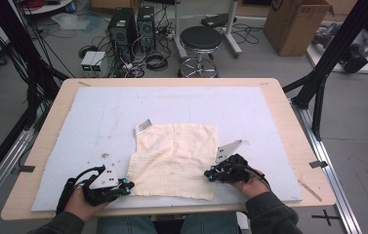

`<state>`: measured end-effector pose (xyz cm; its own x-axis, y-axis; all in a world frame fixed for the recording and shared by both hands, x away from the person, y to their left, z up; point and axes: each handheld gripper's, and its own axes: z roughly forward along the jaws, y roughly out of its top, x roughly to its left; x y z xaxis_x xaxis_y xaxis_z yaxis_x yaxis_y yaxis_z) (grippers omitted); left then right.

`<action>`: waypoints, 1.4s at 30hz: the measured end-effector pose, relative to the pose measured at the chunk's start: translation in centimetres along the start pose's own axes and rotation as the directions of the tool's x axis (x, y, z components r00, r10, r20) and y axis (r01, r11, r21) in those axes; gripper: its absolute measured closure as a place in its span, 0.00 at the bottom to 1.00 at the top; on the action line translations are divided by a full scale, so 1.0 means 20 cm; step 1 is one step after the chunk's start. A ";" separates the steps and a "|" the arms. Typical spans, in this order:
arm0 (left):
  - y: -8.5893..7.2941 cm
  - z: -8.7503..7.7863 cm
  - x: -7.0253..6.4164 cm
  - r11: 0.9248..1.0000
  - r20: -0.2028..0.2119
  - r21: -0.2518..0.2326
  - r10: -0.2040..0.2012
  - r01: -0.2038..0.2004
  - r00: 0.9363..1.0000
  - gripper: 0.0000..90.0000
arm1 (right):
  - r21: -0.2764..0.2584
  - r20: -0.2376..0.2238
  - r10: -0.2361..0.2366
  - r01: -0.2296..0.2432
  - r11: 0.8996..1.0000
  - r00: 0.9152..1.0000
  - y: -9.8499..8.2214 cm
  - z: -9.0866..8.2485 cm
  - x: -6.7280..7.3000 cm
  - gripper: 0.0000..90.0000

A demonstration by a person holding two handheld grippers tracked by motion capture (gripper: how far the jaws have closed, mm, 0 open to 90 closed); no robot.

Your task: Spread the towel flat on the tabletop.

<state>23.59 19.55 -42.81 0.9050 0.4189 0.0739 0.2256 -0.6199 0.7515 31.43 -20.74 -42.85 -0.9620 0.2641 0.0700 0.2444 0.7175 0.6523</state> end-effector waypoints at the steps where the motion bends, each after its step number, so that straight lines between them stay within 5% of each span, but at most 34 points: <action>1: 0.00 0.00 -0.01 1.000 0.005 0.000 0.002 -0.002 1.000 0.98 | 0.002 0.000 -0.004 0.004 1.000 1.000 0.00 -0.01 0.00 0.97; 5: 0.01 -0.01 -0.04 1.000 -0.005 -0.002 0.003 -0.003 1.000 0.88 | 0.002 -0.019 -0.014 0.014 1.000 1.000 -0.02 -0.04 0.02 0.96; 8: 0.03 -0.03 -0.03 1.000 -0.015 -0.017 -0.024 0.023 1.000 0.76 | -0.001 -0.088 -0.001 0.001 1.000 0.996 -0.04 -0.06 0.02 0.82; 12: 0.05 -0.05 0.04 0.995 -0.045 -0.064 -0.085 0.082 0.995 0.67 | -0.029 -0.035 0.030 -0.031 0.999 0.999 -0.05 -0.11 0.02 0.72; 17: 0.11 -0.04 0.21 0.978 -0.086 -0.126 -0.179 0.167 0.980 0.62 | -0.117 0.051 0.087 -0.080 0.990 0.995 0.00 -0.18 -0.06 0.66; 21: 0.17 0.01 0.36 0.959 -0.125 -0.128 -0.268 0.252 0.955 0.71 | -0.140 0.084 0.126 -0.113 0.984 0.989 0.06 -0.22 -0.15 0.61; 25: 0.22 0.08 0.49 0.956 -0.196 -0.133 -0.284 0.262 0.938 0.70 | -0.158 0.144 0.169 -0.146 0.977 0.975 0.13 -0.22 -0.27 0.61; 30: 0.21 0.18 0.68 0.909 -0.196 -0.134 -0.414 0.394 0.889 0.71 | -0.177 0.176 0.225 -0.194 0.965 0.958 0.19 -0.20 -0.42 0.62; 31: 0.20 0.20 0.70 0.907 -0.216 -0.121 -0.420 0.403 0.881 0.71 | -0.169 0.203 0.238 -0.205 0.964 0.950 0.20 -0.17 -0.48 0.63; 32: 0.19 0.22 0.73 0.906 -0.237 -0.112 -0.423 0.408 0.874 0.71 | -0.169 0.203 0.238 -0.205 0.964 0.950 0.20 -0.17 -0.48 0.63; 36: 0.16 0.29 0.80 0.877 -0.249 -0.092 -0.480 0.472 0.841 0.68 | -0.151 0.243 0.294 -0.263 0.953 0.925 0.18 -0.11 -0.59 0.63; 39: 0.16 0.33 0.82 0.869 -0.235 -0.069 -0.491 0.490 0.839 0.67 | -0.143 0.266 0.314 -0.285 0.948 0.911 0.16 -0.07 -0.64 0.63; 42: 0.18 0.36 0.82 0.877 -0.226 -0.063 -0.477 0.476 0.849 0.68 | -0.121 0.267 0.329 -0.307 0.944 0.906 0.15 -0.03 -0.67 0.62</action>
<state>41.93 19.38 -43.58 0.5796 0.8015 -0.1471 0.6056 -0.3028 0.7359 44.90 -22.51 -41.36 -0.7585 0.6472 0.0770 0.5115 0.5179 0.6857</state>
